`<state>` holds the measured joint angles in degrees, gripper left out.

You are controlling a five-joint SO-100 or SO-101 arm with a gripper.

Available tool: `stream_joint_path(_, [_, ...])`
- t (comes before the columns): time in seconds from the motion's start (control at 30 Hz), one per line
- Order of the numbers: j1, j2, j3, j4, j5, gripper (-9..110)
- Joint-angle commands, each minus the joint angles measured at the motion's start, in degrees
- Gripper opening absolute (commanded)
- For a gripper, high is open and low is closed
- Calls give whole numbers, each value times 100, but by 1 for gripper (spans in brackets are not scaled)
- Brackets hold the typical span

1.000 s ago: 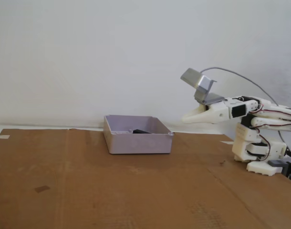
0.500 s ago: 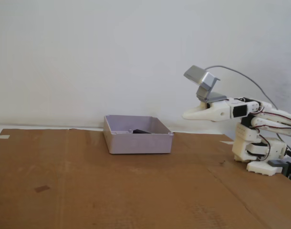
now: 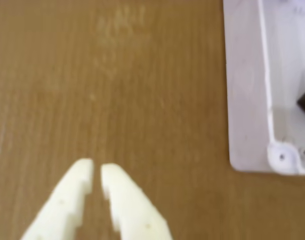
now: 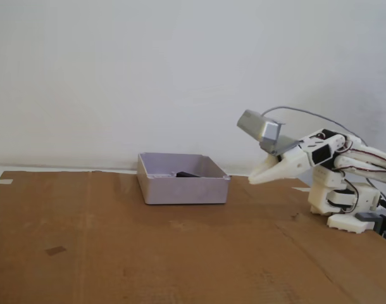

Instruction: Grasp a block and put it in the box.

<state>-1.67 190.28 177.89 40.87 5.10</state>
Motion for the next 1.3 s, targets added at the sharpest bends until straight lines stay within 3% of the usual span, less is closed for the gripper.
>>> stream_joint_path(0.0, [35, 519, 237, 606, -70, 1])
stream_joint_path(0.2, [18, 501, 237, 1037, -879, 0])
stream_joint_path(0.67, [62, 501, 237, 3146, -861, 0])
stream_joint_path(1.03, [62, 501, 237, 3902, -835, 0])
stream_joint_path(1.27, [62, 501, 237, 4465, -176, 1])
